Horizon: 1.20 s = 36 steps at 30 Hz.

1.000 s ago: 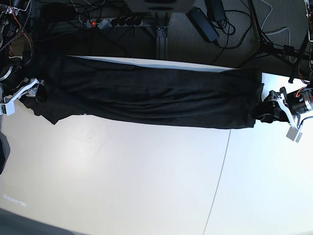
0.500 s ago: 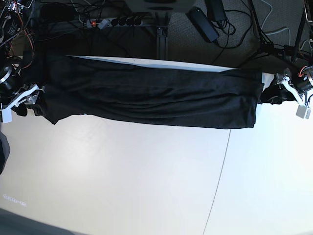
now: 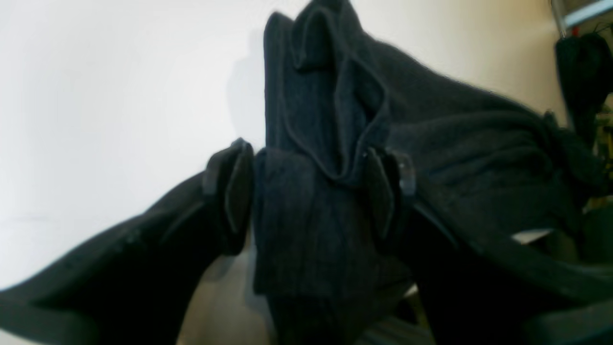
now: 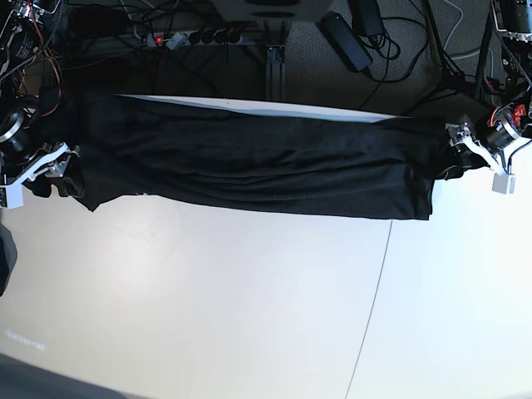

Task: Fold the T-shirt properly
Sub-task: 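Regrasp the folded shirt ends with both grippers, then pull the left gripper's end away, stretching the rolled shirt diagonally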

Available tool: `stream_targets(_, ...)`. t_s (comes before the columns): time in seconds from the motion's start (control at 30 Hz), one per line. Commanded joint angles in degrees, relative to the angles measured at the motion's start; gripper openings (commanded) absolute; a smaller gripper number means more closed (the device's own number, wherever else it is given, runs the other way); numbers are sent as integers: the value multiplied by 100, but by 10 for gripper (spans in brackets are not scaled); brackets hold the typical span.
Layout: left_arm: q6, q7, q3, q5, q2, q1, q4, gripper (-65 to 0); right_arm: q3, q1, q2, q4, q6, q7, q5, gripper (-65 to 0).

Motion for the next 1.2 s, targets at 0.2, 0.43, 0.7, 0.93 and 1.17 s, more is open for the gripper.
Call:
stream_targets(0.2,-52,549,254,-205,129,-9,-129,-246,55,37,87,92,269,111,92,-237)
stream_targets(0.43,-52,402,658,-79,262,-11,-129,-259,55,24,79,92,267,46,96,-237)
stream_targets(0.7,-52,-605,664,826,297,-118,-129,-650,55,24,79,92,267,46,92,-237)
stream_targets(0.93,-52,-625,682,1495,291,-1021,-138,-650,57,24,81,92,267,31,90,-237)
stream_targets(1.17,-52,-831,815,1937,68,-2074,-970,-650,57,22,83,92,267,-2,66,-237)
